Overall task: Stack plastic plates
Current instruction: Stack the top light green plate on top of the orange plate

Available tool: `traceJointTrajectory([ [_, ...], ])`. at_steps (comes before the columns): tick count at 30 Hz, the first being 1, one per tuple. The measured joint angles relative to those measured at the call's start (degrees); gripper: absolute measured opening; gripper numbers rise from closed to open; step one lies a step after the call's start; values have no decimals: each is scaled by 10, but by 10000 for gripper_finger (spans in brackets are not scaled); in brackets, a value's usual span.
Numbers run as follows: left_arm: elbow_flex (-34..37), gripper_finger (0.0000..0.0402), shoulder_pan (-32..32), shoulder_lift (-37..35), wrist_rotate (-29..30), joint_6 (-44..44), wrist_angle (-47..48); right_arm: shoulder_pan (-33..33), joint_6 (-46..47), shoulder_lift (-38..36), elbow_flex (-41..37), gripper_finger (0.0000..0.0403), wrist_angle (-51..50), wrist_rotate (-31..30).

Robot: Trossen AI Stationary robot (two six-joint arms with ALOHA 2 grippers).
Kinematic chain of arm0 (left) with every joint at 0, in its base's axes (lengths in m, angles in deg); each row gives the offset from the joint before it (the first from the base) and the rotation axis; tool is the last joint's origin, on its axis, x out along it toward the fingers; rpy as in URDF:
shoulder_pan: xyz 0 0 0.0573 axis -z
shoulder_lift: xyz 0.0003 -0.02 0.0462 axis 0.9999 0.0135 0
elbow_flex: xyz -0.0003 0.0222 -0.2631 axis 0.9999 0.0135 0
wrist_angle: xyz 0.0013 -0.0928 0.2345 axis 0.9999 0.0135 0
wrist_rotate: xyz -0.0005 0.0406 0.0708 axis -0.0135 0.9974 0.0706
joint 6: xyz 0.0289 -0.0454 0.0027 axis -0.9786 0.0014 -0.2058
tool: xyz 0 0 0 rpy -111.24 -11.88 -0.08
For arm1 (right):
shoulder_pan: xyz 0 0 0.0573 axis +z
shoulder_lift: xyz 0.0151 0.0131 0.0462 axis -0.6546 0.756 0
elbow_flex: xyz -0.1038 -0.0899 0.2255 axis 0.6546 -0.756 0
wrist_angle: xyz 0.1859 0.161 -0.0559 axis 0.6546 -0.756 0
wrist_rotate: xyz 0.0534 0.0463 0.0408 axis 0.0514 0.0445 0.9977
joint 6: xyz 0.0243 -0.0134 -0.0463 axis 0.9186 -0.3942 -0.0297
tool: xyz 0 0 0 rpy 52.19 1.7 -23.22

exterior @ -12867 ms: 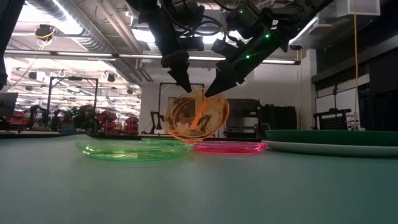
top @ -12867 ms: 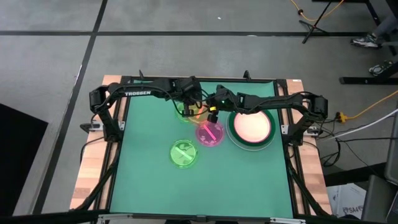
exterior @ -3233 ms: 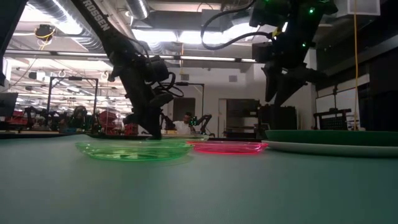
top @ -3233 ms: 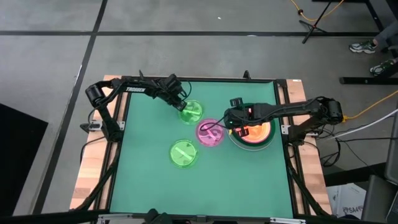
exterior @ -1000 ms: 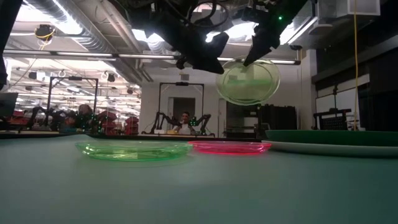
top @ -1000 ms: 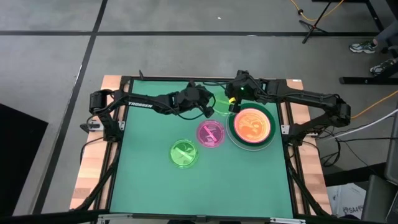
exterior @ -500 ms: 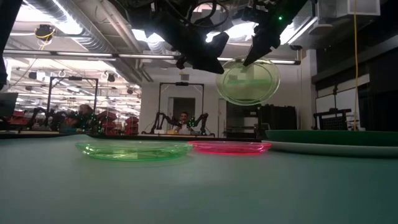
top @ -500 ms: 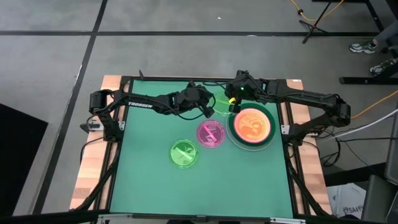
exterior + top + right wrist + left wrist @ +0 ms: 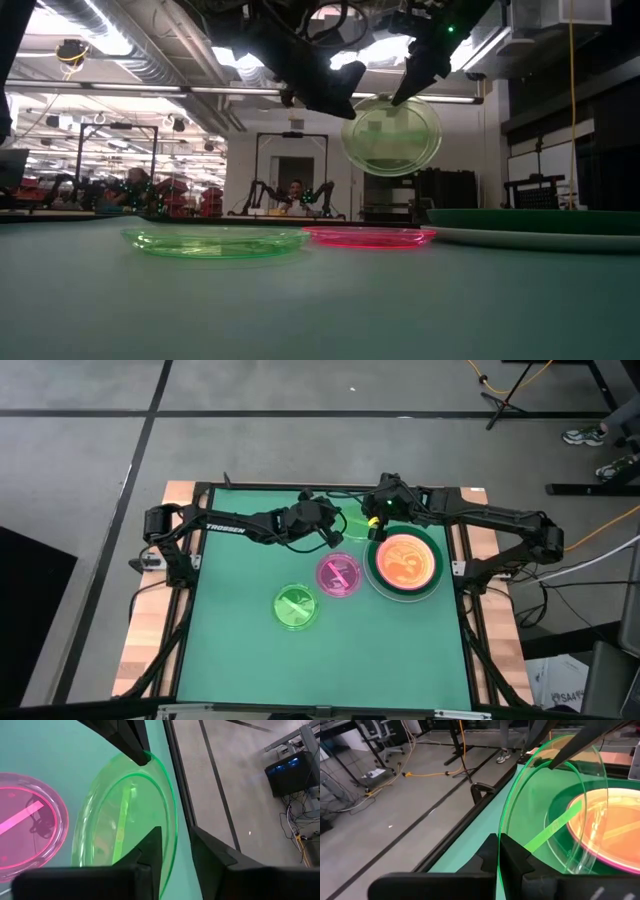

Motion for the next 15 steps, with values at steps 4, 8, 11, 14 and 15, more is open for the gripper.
traceJointTrajectory([
  [4, 0, 0, 0, 0, 0, -2, 0, 0, 0, 0, 0, 79, 0, -1],
  [8, 0, 0, 0, 0, 0, -2, 0, 0, 0, 0, 0, 72, 0, -4],
  [11, 0, 0, 0, 0, 0, -2, 0, 0, 0, 0, 0, 65, 0, -4],
  [14, 0, 0, 0, 0, 0, -2, 0, 0, 0, 0, 0, 56, 0, -4],
  [15, 0, 0, 0, 0, 0, -2, 0, 0, 0, 0, 0, 53, 0, -4],
])
